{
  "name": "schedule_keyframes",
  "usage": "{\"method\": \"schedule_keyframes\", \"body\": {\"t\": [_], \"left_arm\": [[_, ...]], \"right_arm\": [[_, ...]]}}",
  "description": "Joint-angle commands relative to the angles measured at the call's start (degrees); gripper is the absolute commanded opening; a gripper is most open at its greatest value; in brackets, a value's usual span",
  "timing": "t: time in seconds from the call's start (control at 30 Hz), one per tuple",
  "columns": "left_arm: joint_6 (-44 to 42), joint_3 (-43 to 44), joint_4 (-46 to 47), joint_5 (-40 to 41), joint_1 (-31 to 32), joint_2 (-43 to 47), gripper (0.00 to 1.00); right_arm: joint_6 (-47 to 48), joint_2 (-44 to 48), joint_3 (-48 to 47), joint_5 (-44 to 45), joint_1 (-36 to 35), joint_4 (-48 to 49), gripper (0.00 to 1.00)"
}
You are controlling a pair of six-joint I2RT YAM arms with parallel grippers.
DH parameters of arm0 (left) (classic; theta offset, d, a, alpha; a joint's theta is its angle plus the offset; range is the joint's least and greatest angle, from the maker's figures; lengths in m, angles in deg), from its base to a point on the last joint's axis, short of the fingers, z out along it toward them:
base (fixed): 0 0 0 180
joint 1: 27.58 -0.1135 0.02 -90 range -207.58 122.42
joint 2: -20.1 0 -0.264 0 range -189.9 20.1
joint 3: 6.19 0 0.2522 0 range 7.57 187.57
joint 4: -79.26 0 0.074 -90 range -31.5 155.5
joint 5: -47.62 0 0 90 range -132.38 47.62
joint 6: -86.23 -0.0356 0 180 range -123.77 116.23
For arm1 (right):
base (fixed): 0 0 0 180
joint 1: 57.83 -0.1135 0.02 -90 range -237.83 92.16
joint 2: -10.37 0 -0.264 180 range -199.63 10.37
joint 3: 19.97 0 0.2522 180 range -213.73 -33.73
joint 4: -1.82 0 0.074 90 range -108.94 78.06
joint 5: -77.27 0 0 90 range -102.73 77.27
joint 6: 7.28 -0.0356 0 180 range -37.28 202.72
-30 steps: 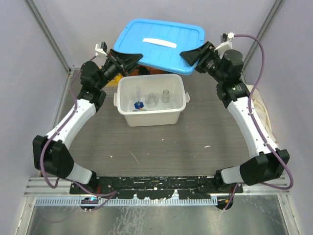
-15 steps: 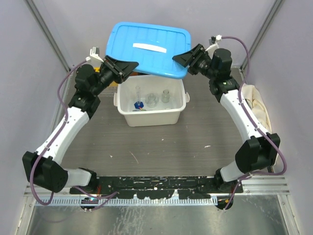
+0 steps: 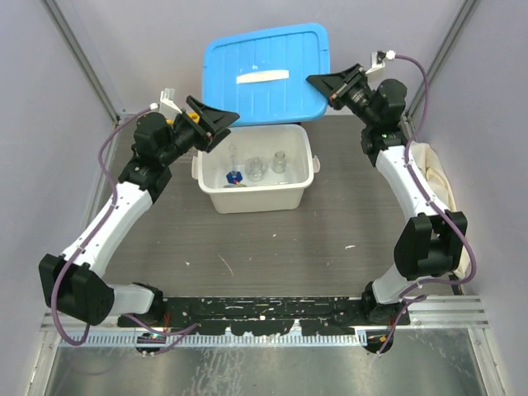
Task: Organize the chemistry lab equipment
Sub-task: Pick up the storage box lid at the center of the board, then close the lid of the storage box.
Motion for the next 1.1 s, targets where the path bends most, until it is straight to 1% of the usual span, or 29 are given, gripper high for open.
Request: {"method": "schedule_keyframes", "body": {"t": [0.0,0.07,0.17,0.23,0.3,0.33,0.4,0.5,0.57,0.63,0.7,0.8,0.93,1.0,1.07], "left_arm": [[-1.4,-0.2,2.0,-1.2,0.2,-1.4,0.8],[-1.3,-0.3,2.3,-1.0,0.2,-1.4,0.8],[-2.1,-0.2,2.3,-0.1,0.1,-0.6,0.79],[-2.8,0.5,2.0,0.6,-0.1,0.4,0.78],[-3.9,2.4,0.3,0.8,-0.8,1.0,0.77],[-4.8,4.0,-1.0,1.0,-1.3,3.0,0.77],[-7.2,8.2,-5.8,1.5,-3.2,4.4,0.78],[-9.9,15.8,-10.4,1.9,-7.1,4.8,0.86],[-11.7,21.2,-14.5,2.5,-8.2,3.8,0.92],[-13.9,25.3,-15.4,2.6,-8.4,2.5,0.99],[-14.1,28.3,-14.7,1.7,-8.4,0.2,0.98],[-12.1,29.9,-10.7,-1.1,-8.4,-3.4,0.98],[-5.7,28.7,-4.5,-7.3,-8.4,-8.6,0.98],[-2.9,26.9,-2.1,-9.6,-8.4,-10.3,0.98],[-2.6,25.0,-1.6,-10.6,-8.4,-11.2,0.98]], "right_arm": [[-8.2,1.4,-1.1,-3.7,1.8,13.7,0.01],[-10.4,1.4,-0.7,-4.2,2.5,15.1,0.01],[-15.9,0.9,0.4,-4.8,3.4,20.0,0.01],[-17.8,0.6,0.9,-5.0,3.9,20.5,0.01],[-19.2,0.7,1.4,-4.9,4.4,20.1,0.01],[-20.5,0.6,1.7,-4.9,4.8,19.9,0.01],[-23.9,0.5,2.7,-5.4,5.7,20.5,0.01],[-27.9,1.3,4.9,-5.9,6.5,21.2,0.01],[-27.2,2.7,6.1,-6.4,6.4,18.1,0.01],[-25.6,4.6,8.1,-6.4,6.4,15.3,0.01],[-25.5,6.1,10.8,-6.8,6.3,15.0,0.01],[-27.1,7.4,14.8,-7.9,5.6,17.5,0.01],[-29.9,7.5,18.5,-9.1,2.5,22.4,0.01],[-28.5,8.1,19.7,-8.5,0.6,22.0,0.01],[-26.5,8.8,21.0,-7.9,-0.8,20.6,0.01]]}}
